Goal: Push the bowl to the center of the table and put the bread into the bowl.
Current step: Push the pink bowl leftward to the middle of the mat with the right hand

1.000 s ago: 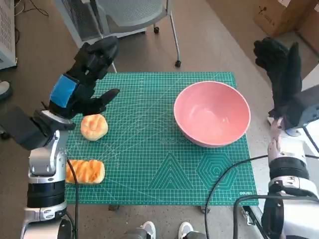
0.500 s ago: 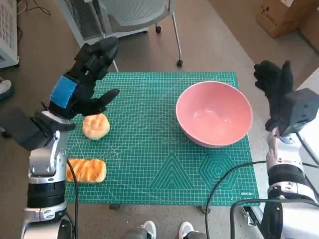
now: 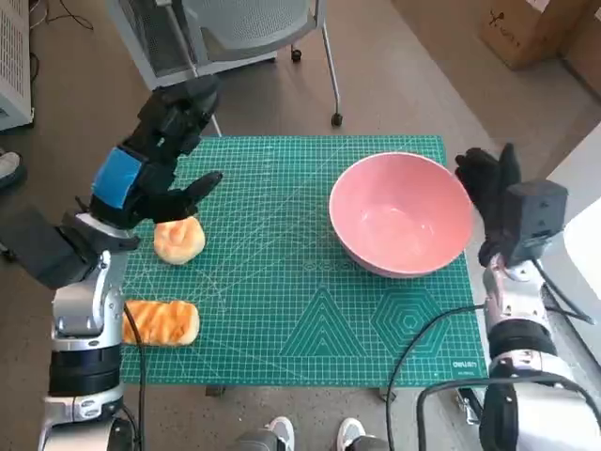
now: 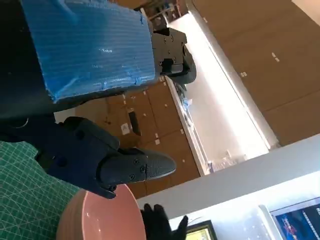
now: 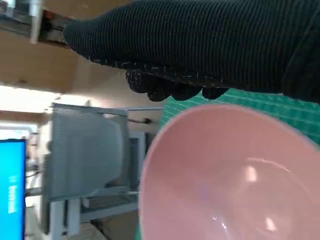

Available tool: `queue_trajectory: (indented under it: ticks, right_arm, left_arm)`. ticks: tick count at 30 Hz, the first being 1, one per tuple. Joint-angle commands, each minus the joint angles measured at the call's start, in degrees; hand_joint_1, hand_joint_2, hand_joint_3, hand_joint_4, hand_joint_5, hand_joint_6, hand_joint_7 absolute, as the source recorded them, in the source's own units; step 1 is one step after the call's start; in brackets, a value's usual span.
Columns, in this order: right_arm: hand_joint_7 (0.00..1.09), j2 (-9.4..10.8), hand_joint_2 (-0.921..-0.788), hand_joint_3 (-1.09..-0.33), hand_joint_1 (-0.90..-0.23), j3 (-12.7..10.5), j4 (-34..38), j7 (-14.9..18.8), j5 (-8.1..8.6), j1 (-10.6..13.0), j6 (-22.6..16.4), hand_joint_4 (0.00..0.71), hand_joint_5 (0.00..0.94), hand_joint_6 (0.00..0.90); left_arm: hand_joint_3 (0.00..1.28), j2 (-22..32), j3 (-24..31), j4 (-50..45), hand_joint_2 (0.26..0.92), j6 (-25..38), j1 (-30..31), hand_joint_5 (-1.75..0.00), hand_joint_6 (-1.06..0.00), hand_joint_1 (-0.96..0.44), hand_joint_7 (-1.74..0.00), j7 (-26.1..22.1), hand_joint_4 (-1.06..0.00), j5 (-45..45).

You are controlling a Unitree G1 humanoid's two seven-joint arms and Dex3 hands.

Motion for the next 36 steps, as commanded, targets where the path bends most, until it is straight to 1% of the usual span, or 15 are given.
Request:
queue_trajectory:
  ticks: [1,5,8,12,23,29,36]
  right_arm:
    - [0.01,2.0,-0.921,-0.763,-0.651,-0.44,0.85,0.55,-0.25,1.53,1.67,0.143,0.014,0.286]
    - [0.01,2.96,-0.921,-0.762,-0.641,-0.69,0.84,1.35,-0.11,1.29,1.63,0.144,0.012,0.287]
    - [0.01,4.27,-0.921,-0.764,-0.629,-0.67,0.79,1.75,-0.16,0.72,1.47,0.145,0.01,0.287]
    - [0.01,5.51,-0.921,-0.769,-0.622,-0.68,0.73,2.29,-0.27,-0.06,1.55,0.143,0.007,0.291]
    - [0.02,8.92,-0.921,-0.777,-0.637,-1.28,0.44,3.91,0.3,-2.36,1.6,0.138,0.003,0.301]
    - [0.02,10.61,-0.921,-0.774,-0.632,-0.76,0.3,3.53,-0.32,-3.36,1.1,0.138,0.002,0.301]
    - [0.02,12.49,-0.921,-0.778,-0.623,0.13,0.47,2.14,-1.22,-4.68,1.68,0.152,0.008,0.313]
  left_arm:
    - [0.4,1.36,1.13,-1.26,0.883,-0.17,1.49,-0.05,0.0,-0.39,-0.61,-0.42,-0.15,-0.52]
    - [0.36,1.65,1.54,-1.71,0.901,0.03,2.14,-0.04,0.0,-0.4,-0.61,-0.47,-0.15,-0.67]
    - [0.33,2.0,2.02,-2.49,0.912,0.34,3.09,-0.04,0.0,-0.41,-0.62,-0.32,-0.16,-0.85]
    - [0.31,2.22,2.52,-3.46,0.919,0.72,4.09,-0.04,0.0,-0.42,-0.62,-0.07,-0.16,-0.99]
    - [0.3,2.93,4.32,-4.49,0.921,-0.35,6.75,-0.05,0.0,-0.44,-0.61,-0.22,-0.18,-0.93]
    - [0.3,3.15,5.5,-5.21,0.921,-0.65,8.22,-0.04,0.0,-0.45,-0.61,-0.02,-0.19,-0.9]
    - [0.29,3.11,6.32,-6.46,0.921,-1.22,9.85,-0.04,0.0,-0.45,-0.61,1.13,-0.19,-0.01]
